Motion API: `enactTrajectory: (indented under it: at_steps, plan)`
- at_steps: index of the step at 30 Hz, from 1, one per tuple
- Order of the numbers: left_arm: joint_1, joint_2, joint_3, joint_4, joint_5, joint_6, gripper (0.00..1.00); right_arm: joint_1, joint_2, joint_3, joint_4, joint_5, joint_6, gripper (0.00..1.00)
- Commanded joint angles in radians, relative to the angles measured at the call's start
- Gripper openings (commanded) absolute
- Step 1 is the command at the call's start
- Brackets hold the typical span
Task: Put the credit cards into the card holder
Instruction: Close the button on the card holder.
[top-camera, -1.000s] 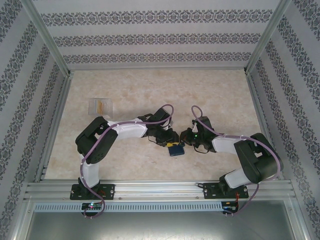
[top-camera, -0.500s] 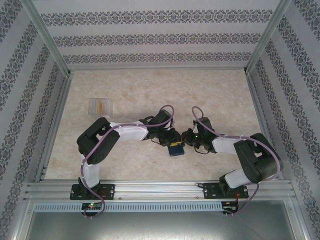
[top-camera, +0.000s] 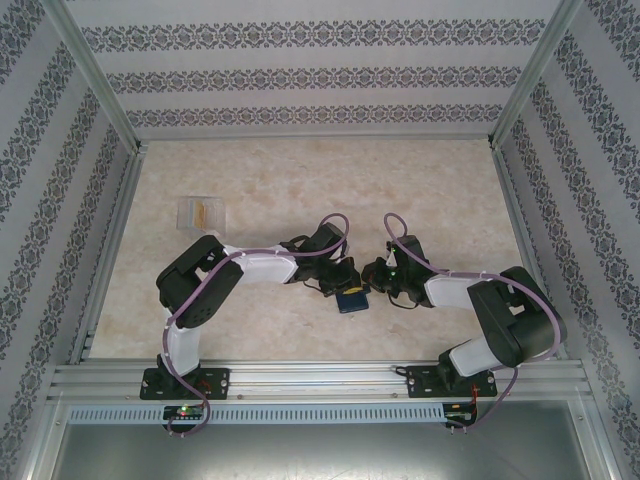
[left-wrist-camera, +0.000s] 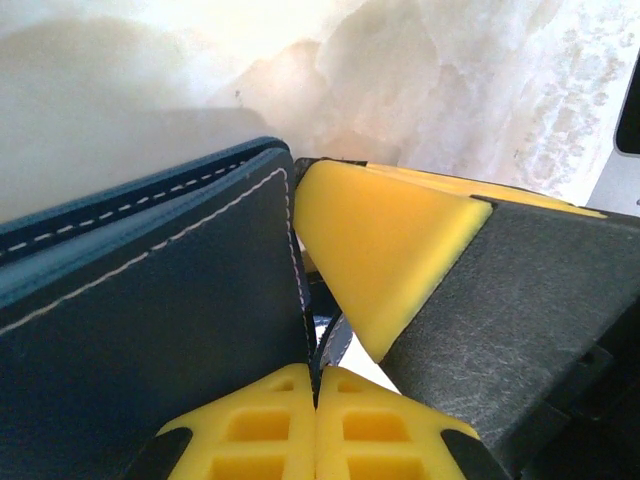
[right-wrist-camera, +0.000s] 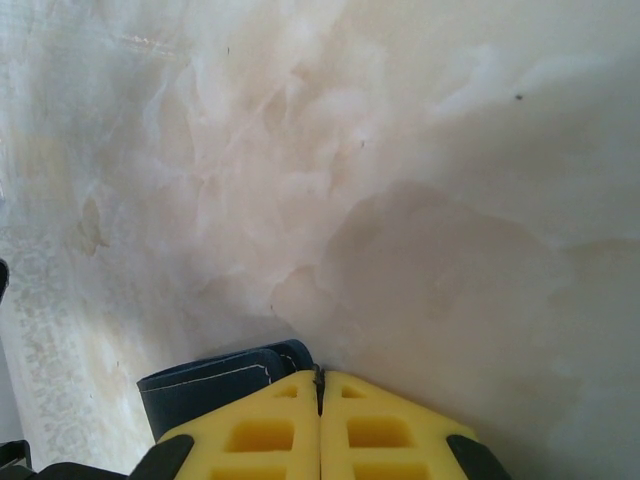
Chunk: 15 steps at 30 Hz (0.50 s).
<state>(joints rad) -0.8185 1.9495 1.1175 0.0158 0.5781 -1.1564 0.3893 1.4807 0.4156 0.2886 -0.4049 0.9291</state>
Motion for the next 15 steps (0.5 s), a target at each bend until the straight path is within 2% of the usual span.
enactTrajectory:
  at_steps: [1, 8, 15]
  plan:
    - [-0.012, -0.017, 0.012, -0.023, -0.016, 0.046, 0.06, 0.011, -0.005, -0.026, -0.056, 0.009, 0.0, 0.07]
    - [0.01, -0.041, 0.031, -0.104, -0.008, 0.119, 0.0, 0.013, -0.027, -0.028, -0.079, 0.017, -0.019, 0.07]
    - [0.028, -0.06, 0.056, -0.158, 0.014, 0.176, 0.0, 0.013, -0.022, -0.026, -0.081, 0.013, -0.026, 0.07]
